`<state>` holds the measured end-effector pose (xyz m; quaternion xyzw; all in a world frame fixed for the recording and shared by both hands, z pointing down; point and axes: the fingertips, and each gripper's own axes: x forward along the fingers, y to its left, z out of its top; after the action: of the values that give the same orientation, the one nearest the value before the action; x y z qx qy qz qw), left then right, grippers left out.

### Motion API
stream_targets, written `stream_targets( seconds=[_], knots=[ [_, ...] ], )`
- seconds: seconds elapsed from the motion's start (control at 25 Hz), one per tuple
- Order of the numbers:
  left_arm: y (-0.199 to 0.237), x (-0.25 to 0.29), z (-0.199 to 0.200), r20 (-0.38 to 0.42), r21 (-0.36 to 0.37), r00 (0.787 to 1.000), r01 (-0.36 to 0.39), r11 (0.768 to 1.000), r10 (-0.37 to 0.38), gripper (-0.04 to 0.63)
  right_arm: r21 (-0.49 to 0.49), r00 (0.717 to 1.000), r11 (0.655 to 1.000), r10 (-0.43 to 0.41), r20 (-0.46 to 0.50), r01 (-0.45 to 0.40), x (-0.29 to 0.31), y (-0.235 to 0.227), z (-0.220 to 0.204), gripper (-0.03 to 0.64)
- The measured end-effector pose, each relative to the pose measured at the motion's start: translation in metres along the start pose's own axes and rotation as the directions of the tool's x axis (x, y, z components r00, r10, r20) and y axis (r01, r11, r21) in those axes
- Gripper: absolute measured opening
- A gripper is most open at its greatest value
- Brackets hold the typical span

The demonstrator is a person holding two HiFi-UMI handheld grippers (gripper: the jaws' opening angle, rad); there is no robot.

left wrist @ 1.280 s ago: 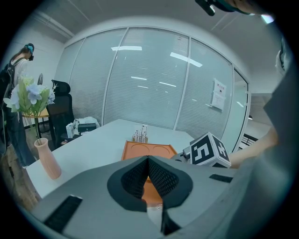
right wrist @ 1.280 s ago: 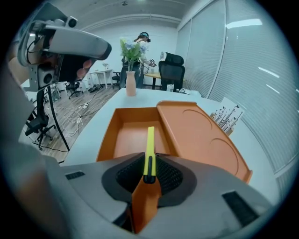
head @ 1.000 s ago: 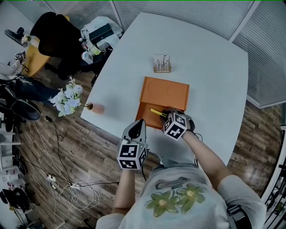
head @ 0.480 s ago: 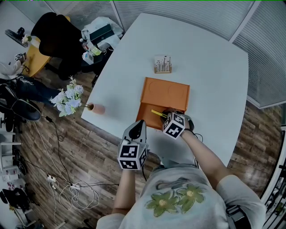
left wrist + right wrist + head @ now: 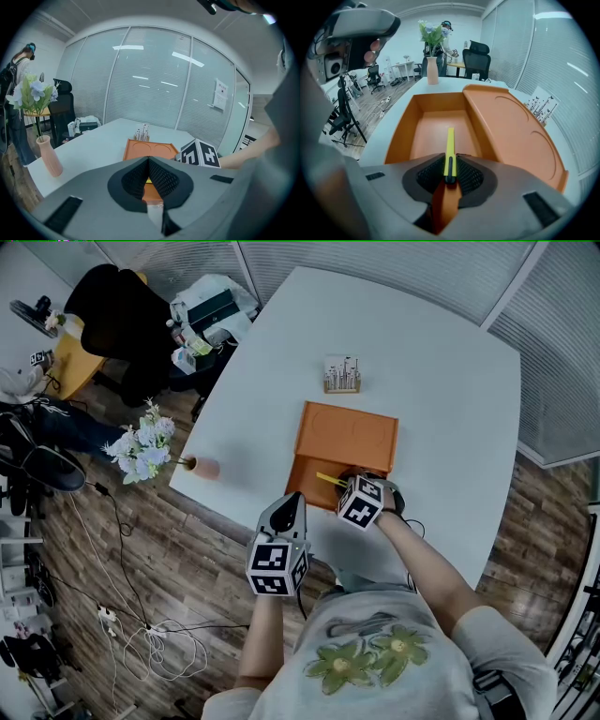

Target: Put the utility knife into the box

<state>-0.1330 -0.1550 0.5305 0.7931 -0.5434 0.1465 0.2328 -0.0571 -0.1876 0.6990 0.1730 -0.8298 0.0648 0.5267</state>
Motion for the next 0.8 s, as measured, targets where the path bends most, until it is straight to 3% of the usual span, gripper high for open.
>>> stream_targets(
  seconds=[0.8],
  knots=[
    [0.0024,-0.0011,0.0027,0.011,0.000,1.000,0.009,1.000,-0.009,0.000,0.021,1.000,1.000,0.006,-0.012,-0.006,-0.0005,0.0026,0.0018,0.103]
  ],
)
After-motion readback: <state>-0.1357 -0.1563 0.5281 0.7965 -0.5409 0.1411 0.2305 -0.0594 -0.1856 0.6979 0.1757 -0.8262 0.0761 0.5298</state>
